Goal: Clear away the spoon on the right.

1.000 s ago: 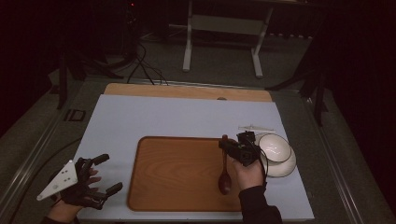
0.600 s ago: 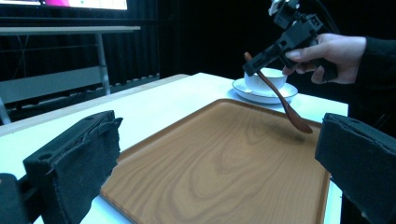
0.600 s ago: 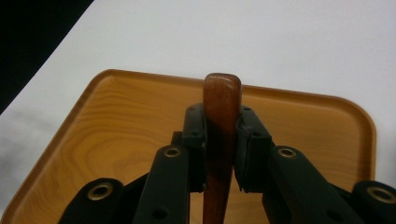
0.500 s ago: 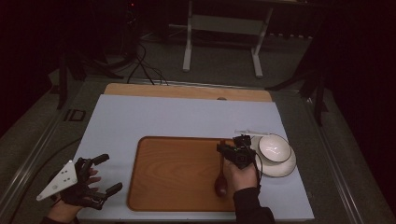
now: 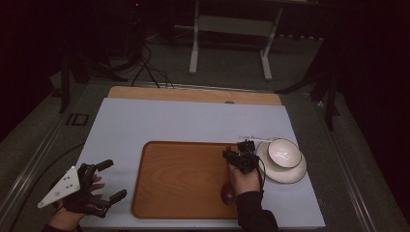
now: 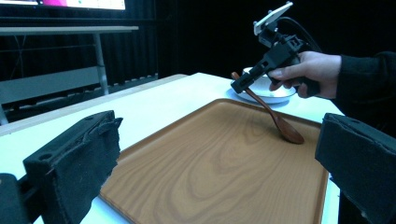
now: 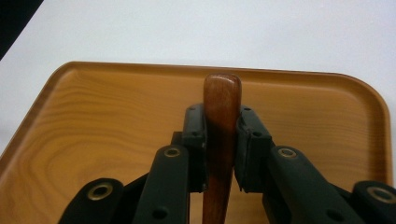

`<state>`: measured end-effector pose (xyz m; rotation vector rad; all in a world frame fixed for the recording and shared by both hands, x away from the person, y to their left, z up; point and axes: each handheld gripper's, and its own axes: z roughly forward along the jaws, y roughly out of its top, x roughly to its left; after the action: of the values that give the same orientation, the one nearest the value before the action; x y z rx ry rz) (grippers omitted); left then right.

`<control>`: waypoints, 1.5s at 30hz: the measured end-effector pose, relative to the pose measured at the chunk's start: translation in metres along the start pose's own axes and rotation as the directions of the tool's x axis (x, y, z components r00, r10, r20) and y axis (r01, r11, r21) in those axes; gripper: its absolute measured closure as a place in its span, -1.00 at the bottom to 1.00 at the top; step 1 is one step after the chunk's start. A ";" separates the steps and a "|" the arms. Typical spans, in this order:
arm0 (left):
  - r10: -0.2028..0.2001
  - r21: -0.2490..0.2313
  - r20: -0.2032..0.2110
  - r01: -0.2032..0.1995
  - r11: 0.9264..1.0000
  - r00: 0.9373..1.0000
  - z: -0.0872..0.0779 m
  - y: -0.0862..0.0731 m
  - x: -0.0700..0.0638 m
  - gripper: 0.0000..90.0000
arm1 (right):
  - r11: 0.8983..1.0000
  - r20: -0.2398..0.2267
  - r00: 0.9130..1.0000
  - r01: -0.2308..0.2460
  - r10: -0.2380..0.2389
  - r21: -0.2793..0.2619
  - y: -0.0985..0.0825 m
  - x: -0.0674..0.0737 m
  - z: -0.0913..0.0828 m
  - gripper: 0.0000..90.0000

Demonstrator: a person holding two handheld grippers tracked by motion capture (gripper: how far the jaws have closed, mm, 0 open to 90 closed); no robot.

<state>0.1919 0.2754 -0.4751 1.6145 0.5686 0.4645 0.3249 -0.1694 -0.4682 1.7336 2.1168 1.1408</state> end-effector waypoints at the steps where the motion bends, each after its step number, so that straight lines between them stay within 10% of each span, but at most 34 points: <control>1: -0.001 0.000 0.002 0.001 1.000 1.000 0.000 0.000 0.000 -1.00 | 1.000 0.001 1.000 -0.004 0.004 0.003 0.000 -0.001 0.002 0.70; 45: 0.002 0.002 0.012 -0.002 1.000 1.000 0.001 0.000 -0.001 -1.00 | 0.990 0.042 0.991 -0.132 0.130 0.040 -0.015 -0.038 0.047 0.68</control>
<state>0.1917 0.2744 -0.4753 1.6191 0.5585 0.4550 0.3519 -0.1832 -0.5225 1.9236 2.0458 1.0908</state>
